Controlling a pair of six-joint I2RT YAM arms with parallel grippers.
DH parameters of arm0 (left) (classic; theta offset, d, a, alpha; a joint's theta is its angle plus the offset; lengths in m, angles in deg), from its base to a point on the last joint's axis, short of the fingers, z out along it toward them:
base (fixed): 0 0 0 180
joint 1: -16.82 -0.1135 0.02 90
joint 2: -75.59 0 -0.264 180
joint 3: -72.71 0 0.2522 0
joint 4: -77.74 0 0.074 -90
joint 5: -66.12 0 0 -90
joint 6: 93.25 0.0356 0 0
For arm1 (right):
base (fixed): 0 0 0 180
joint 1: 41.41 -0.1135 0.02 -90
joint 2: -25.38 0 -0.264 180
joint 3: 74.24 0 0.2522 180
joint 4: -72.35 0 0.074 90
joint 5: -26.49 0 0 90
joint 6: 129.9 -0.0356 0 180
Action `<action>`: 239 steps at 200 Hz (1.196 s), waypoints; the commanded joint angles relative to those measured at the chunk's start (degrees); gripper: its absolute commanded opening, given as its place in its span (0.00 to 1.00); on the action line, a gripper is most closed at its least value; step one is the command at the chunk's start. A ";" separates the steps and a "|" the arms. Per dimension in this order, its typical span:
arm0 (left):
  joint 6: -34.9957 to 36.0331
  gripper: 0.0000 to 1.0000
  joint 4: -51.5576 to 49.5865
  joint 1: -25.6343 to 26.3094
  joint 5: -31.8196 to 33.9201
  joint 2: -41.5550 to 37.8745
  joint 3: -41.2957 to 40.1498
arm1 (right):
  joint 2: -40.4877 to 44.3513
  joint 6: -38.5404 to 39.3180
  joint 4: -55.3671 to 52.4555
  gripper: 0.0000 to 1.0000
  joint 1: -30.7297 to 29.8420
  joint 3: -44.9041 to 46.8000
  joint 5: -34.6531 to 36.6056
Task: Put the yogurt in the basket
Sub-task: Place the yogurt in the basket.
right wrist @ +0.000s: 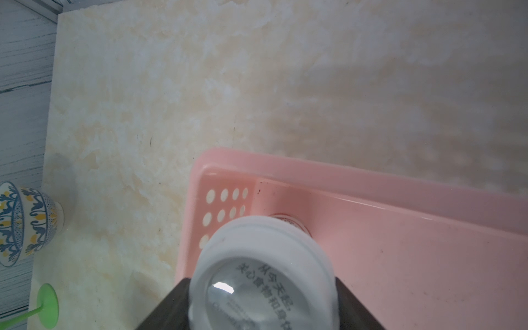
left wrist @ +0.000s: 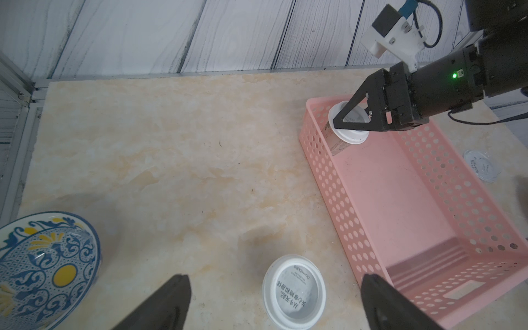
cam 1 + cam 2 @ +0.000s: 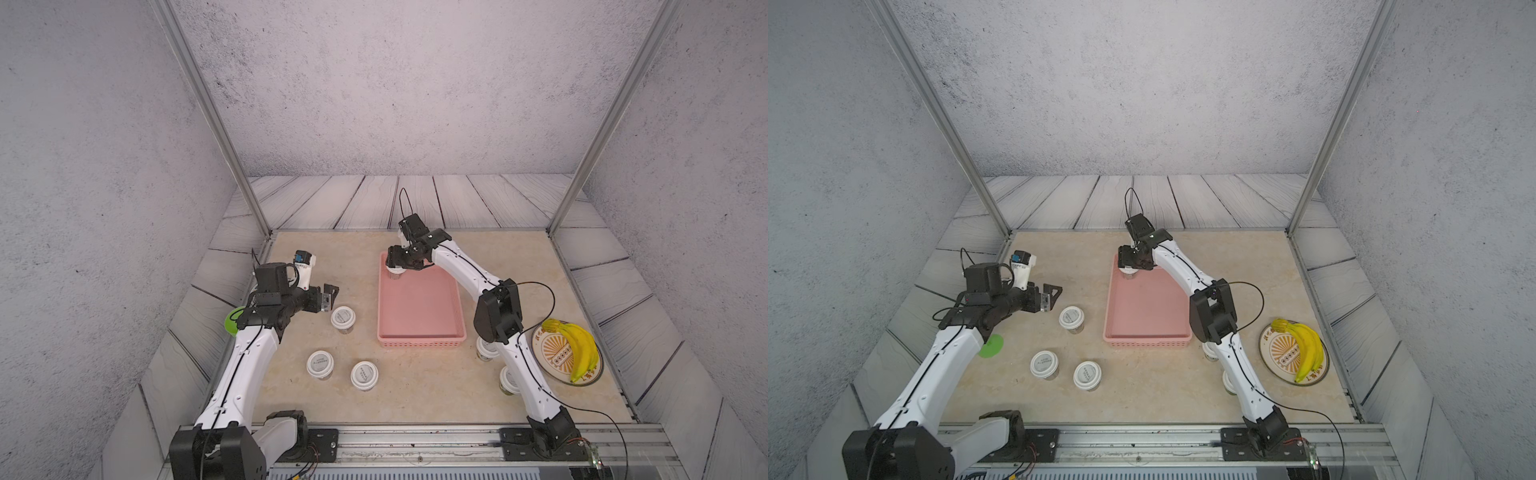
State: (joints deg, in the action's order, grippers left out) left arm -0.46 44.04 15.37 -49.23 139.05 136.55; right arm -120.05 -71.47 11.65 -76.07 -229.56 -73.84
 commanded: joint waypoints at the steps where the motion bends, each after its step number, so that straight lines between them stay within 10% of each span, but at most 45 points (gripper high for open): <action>1: 0.38 0.99 0.44 0.38 -0.85 0.01 0.10 | -1.74 0.04 -1.63 0.72 -0.55 -1.09 1.08; 239: -0.59 0.98 -0.82 0.28 -1.68 -0.59 0.00 | 18.15 2.24 1.47 0.93 -0.85 16.05 3.06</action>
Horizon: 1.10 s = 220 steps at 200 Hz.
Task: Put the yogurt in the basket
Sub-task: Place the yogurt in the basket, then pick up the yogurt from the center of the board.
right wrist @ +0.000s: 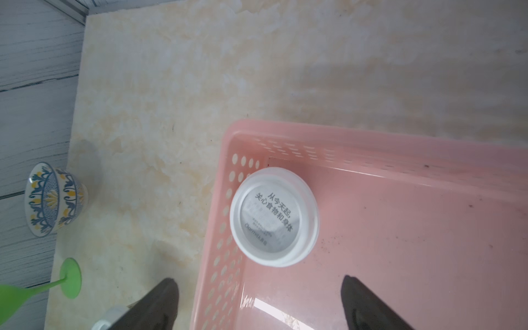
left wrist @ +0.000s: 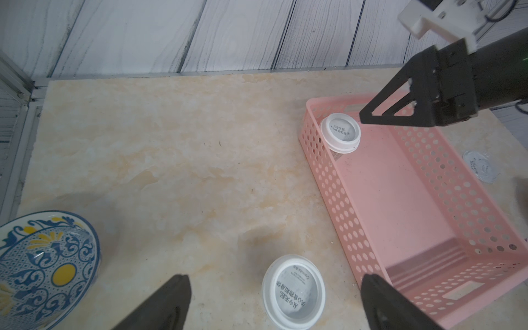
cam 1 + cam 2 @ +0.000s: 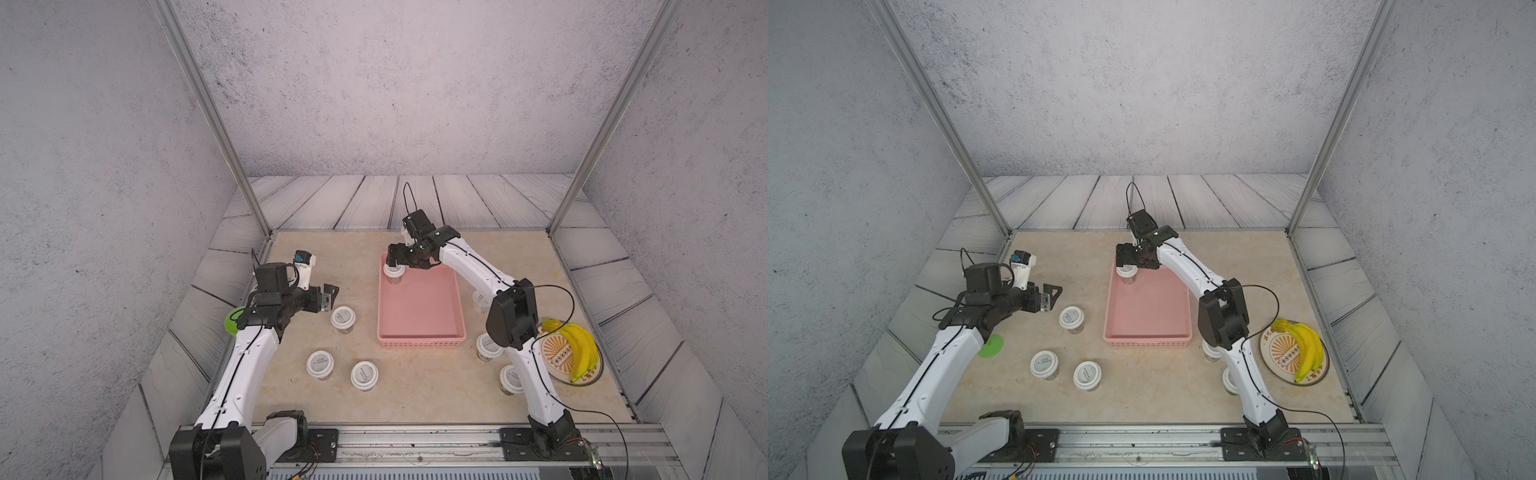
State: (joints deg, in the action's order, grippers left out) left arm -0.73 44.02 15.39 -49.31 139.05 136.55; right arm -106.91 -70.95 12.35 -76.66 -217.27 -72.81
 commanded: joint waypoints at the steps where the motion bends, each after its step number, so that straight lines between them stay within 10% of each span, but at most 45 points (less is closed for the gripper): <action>1: -0.28 0.98 -0.88 0.23 -1.61 -0.56 0.05 | 5.20 1.75 0.74 0.94 -0.26 3.94 2.11; 220: -0.63 0.98 -12.65 0.39 -7.68 6.21 0.47 | 54.71 18.33 7.91 1.00 7.21 52.98 22.22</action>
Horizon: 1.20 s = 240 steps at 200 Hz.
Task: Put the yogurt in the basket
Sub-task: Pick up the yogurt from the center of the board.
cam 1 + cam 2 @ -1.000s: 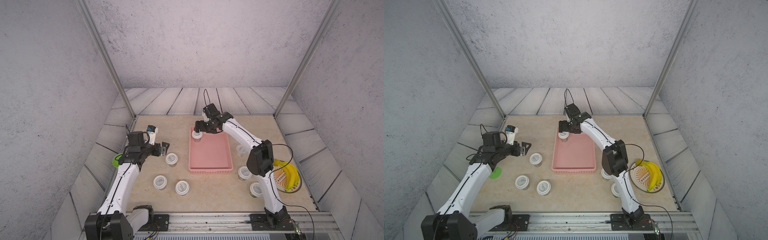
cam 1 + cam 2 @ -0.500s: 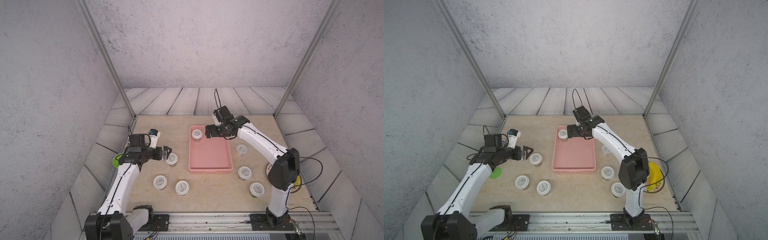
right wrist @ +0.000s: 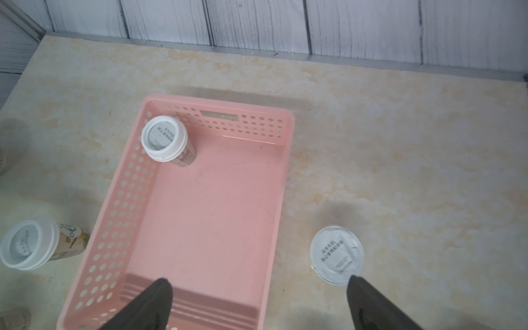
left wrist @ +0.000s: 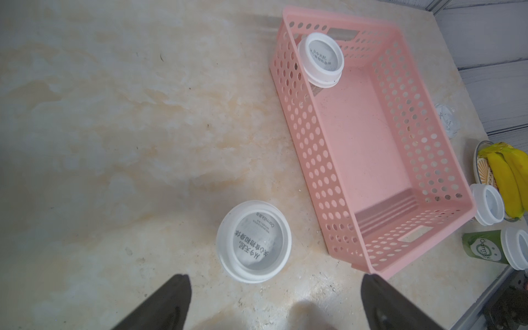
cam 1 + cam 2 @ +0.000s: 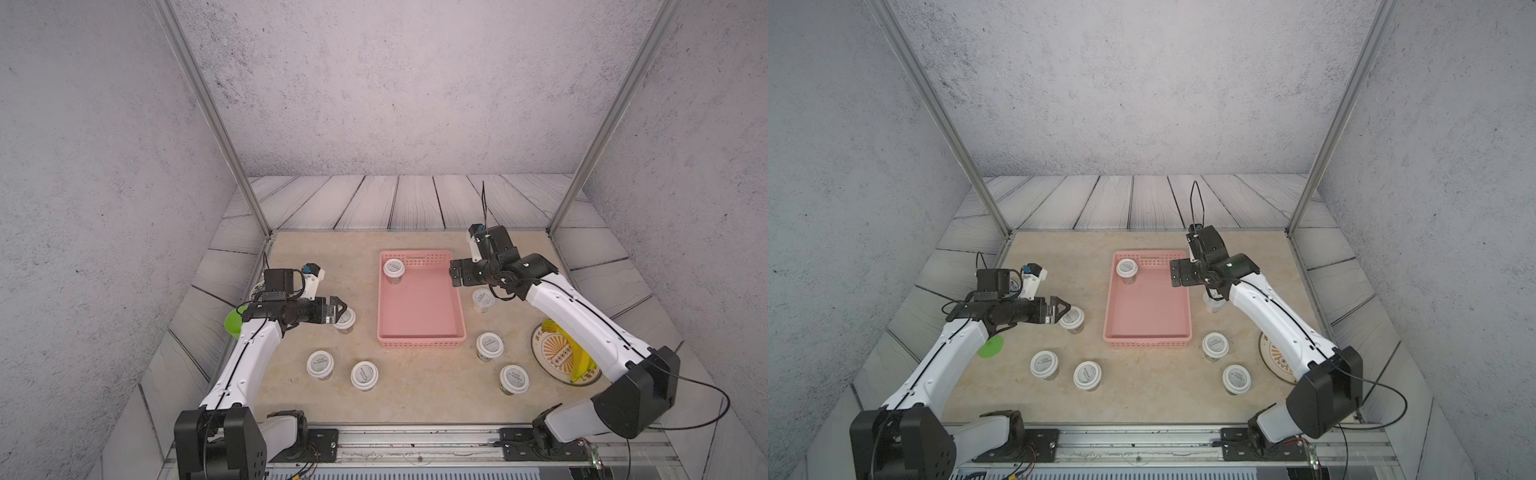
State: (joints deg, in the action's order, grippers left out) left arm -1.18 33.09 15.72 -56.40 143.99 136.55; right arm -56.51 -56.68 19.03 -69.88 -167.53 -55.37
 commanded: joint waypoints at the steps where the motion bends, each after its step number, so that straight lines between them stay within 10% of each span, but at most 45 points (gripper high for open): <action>1: -0.24 0.98 -1.72 0.05 -0.52 1.28 0.46 | 4.52 4.13 1.31 1.00 0.43 3.46 4.86; 240: -8.93 0.92 2.00 -0.50 -6.08 17.73 2.17 | 24.49 16.22 19.89 1.00 0.57 27.40 18.58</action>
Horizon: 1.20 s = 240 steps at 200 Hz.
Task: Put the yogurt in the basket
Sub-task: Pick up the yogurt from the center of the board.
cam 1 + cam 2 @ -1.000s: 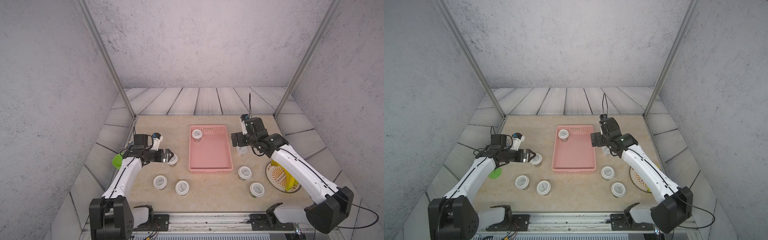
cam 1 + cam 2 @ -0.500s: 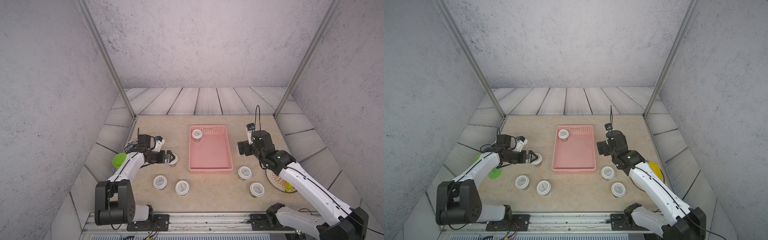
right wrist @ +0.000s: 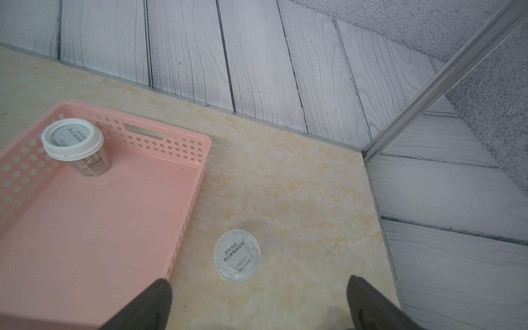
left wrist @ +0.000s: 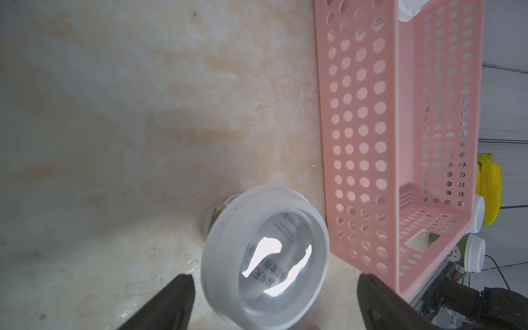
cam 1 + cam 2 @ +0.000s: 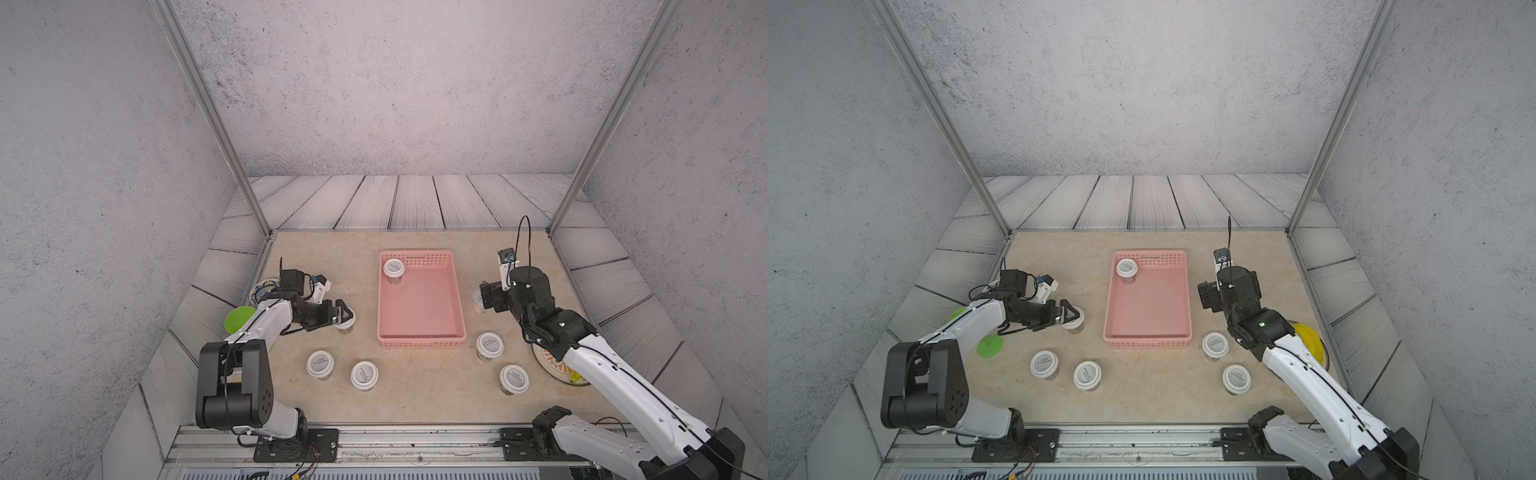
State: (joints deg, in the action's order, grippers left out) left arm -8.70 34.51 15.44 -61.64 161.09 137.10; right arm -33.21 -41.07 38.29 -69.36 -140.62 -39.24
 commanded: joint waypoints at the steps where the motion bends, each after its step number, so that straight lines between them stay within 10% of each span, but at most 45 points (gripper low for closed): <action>1: -1.45 0.92 0.57 -0.21 -0.83 0.68 1.64 | 1.19 0.58 0.75 1.00 0.06 0.50 2.45; 240: -3.41 0.89 0.36 2.27 1.17 5.27 3.12 | 0.75 0.78 0.69 1.00 0.06 0.61 2.48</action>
State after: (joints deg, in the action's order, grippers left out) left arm -12.31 35.93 17.23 -61.38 165.24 139.00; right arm -33.21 -40.52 38.73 -69.36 -140.62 -37.93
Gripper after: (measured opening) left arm 0.897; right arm 0.997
